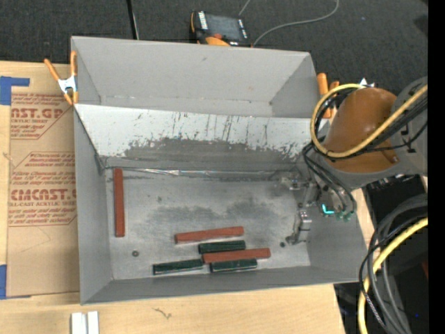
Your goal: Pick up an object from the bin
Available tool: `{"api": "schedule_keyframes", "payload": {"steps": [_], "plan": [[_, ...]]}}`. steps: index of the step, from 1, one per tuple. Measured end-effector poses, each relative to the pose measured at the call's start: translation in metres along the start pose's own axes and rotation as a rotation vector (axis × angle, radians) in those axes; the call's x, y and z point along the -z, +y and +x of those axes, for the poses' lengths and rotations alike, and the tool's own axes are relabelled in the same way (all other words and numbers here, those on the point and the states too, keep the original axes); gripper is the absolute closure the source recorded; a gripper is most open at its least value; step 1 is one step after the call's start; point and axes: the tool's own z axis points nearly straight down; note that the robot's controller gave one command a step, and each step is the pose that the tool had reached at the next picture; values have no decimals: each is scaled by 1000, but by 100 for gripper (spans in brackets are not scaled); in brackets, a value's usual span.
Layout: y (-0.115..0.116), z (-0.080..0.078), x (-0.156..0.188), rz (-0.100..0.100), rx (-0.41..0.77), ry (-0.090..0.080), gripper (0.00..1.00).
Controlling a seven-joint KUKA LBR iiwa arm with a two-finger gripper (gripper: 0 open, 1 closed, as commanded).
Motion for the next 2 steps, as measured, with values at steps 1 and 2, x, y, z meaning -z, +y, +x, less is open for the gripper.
{"api": "schedule_keyframes", "payload": {"steps": [1,2], "plan": [[59,22,-56,-2,35,0,0],[106,40,-65,-2,-37,-7,0]]}}
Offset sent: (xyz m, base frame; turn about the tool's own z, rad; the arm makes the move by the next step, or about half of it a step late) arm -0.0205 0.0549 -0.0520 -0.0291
